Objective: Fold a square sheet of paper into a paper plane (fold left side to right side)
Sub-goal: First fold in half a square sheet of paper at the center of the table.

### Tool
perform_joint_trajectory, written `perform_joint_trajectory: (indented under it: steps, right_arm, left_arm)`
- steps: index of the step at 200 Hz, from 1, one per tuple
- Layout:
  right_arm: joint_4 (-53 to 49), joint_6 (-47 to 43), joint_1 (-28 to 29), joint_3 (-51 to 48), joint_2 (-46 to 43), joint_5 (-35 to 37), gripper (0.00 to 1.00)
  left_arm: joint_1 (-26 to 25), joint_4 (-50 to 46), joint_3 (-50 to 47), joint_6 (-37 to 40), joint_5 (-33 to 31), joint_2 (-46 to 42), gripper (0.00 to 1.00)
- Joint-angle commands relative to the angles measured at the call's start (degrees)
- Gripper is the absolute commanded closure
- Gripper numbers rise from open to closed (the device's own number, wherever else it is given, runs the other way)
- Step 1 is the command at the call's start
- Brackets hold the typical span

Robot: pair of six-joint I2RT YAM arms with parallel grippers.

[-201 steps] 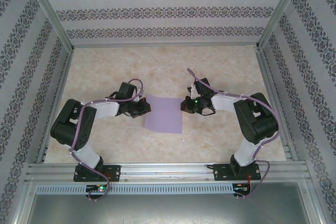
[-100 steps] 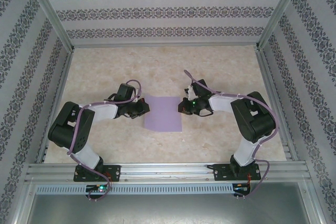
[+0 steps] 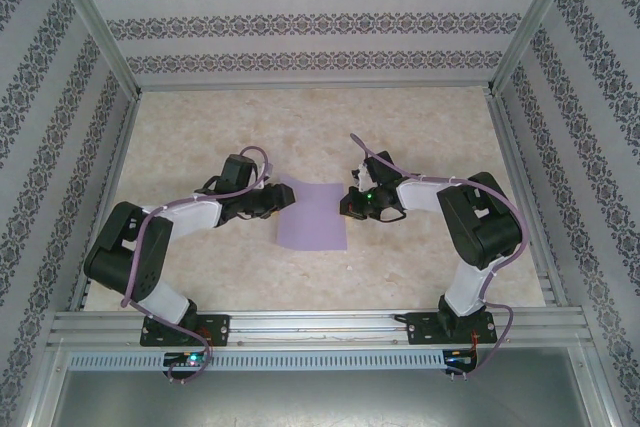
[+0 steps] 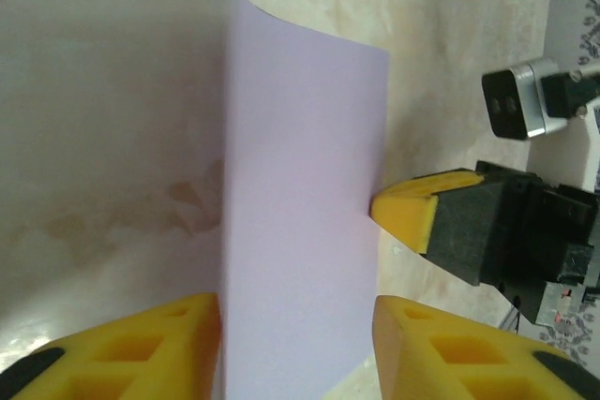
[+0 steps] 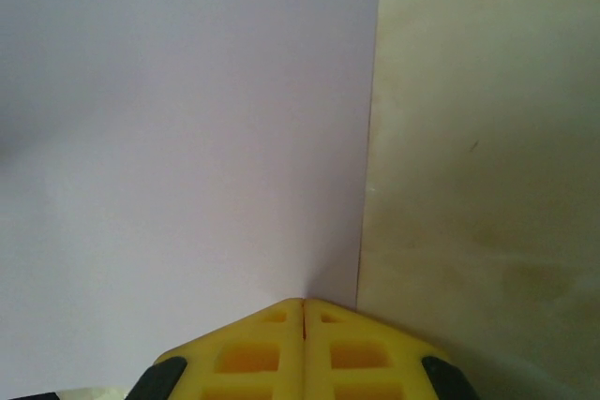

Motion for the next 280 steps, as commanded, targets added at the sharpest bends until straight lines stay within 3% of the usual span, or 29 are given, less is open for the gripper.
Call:
perform_joint_trajectory:
  steps: [1,42,86,168,213,280]
  right_arm:
    - [-2.35,-0.73,0.45,0.08,1.87,2.59,1.00]
    - [-0.79,-0.14,0.53,-0.51,1.30,2.06,1.00]
    - [3.22,1.75,0.53,-1.74,0.43,-0.26,1.00]
    - [4.92,2.50,0.62,-1.40,-0.17,-1.93,1.00]
    - [6.12,3.12,0.32,-0.82,-2.47,-3.08,1.00]
    - [13.33,7.13,-0.63,-4.76,-7.37,-7.90,0.66]
  left_arm:
    - [-1.87,3.13,2.61,-0.95,2.69,-0.87,0.50]
    - [-4.88,5.92,4.85,-2.11,3.49,2.48,0.46]
    - [-6.78,7.28,6.95,-2.19,2.67,7.50,0.49]
    - [-7.67,8.73,6.82,-3.00,0.83,11.37,0.82]
    - [-7.70,8.66,7.27,-3.13,0.05,12.05,0.92]
    - [-7.68,7.28,7.52,-2.45,-0.58,11.26,0.98]
